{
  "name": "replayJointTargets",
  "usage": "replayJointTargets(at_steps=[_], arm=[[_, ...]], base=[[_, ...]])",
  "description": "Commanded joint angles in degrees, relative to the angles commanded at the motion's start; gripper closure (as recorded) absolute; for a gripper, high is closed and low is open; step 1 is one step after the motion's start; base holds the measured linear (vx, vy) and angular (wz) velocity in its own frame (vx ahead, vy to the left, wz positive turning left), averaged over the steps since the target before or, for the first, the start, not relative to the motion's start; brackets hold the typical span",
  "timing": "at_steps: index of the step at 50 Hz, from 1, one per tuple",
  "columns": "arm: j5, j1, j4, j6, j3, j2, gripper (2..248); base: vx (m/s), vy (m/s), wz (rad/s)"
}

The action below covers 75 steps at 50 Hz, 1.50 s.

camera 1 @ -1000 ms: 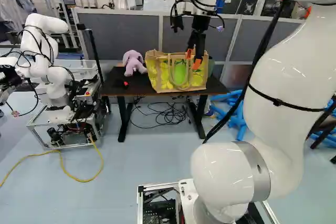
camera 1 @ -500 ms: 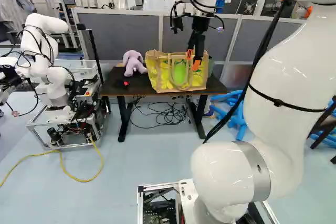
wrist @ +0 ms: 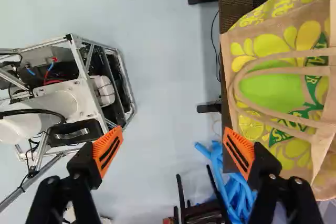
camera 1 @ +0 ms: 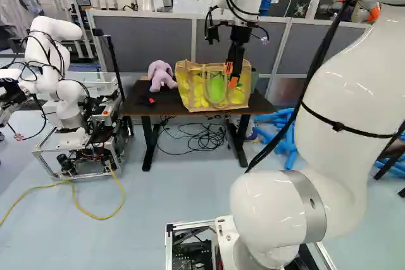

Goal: Pick up the bag on the ground and place it on the table

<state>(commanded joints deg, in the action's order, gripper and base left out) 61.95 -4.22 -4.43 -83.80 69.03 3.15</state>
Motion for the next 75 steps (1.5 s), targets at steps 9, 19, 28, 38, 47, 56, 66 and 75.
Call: replayJointTargets(at_steps=[9,19,28,38,47,56,66,75], arm=[[-3.24,0.12,0.13,2.43,-1.86,-0.56,3],[-7.46,0.28,0.3,5.58,-4.27,-1.28,3],[-11.9,0.45,0.47,8.91,-6.81,-2.04,3],[-17.34,0.65,0.69,12.98,-9.92,-2.97,3],[-22.79,0.86,0.9,17.06,-13.03,-3.9,3],[-28.75,1.08,1.14,21.52,-16.45,-4.92,3],[-35.99,1.36,1.42,26.94,-20.58,-6.16,3],[-43.2,1.63,1.71,32.34,-24.71,-7.39,3]], base=[[0.0,0.0,0.0],[0.0,0.0,0.0],[0.0,0.0,0.0],[0.0,0.0,0.0],[0.0,0.0,0.0],[0.0,0.0,0.0],[0.0,0.0,0.0],[0.0,0.0,0.0]])
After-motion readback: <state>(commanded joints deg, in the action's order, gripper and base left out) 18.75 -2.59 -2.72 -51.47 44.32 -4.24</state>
